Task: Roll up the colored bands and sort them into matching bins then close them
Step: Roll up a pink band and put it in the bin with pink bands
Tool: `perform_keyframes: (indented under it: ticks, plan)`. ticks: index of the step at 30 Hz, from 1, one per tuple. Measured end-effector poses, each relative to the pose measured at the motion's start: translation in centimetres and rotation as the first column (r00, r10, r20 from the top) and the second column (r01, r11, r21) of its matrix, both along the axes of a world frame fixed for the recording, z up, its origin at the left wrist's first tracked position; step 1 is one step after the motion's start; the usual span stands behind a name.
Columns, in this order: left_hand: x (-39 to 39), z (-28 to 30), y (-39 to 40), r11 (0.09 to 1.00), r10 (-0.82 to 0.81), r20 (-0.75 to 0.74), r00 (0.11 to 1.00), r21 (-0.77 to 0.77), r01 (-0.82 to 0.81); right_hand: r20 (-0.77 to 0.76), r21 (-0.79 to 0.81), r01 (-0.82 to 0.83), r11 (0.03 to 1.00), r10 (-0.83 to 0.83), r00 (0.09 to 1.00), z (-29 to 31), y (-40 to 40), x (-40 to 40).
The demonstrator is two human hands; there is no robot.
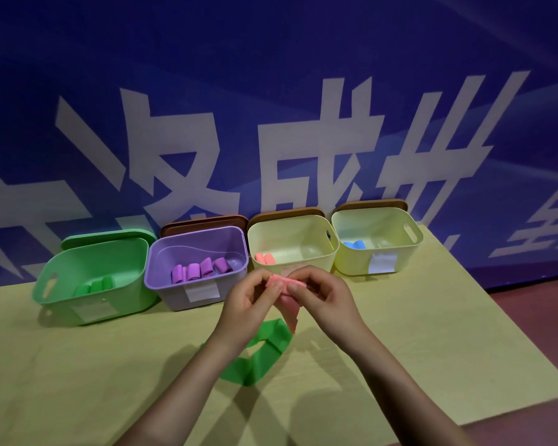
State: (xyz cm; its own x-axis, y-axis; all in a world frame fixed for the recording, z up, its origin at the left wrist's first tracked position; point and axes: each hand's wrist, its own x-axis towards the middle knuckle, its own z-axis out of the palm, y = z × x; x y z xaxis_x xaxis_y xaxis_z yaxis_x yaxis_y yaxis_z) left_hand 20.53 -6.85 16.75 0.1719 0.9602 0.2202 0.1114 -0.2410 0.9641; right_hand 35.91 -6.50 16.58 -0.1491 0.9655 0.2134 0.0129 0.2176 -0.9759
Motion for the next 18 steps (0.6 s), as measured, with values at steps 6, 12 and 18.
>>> perform_keyframes:
  ticks: [6,12,18]
  plan:
    - [0.0,0.8,-0.3,0.955,0.037,0.126,0.991,-0.297,0.002,-0.087,0.038,0.076,0.996,-0.072,0.994,1.1,1.1,-0.8]
    - [0.2,0.5,0.0,0.957,0.158,0.117,0.98,-0.262,-0.123,0.115,0.254,0.117,0.96,-0.15,0.982,0.7,1.7,-1.4]
    - [-0.4,0.6,0.4,0.909,0.293,0.279,0.915,-0.379,-0.175,0.335,0.539,-0.006,0.842,-0.207,0.919,-0.1,2.9,-1.5]
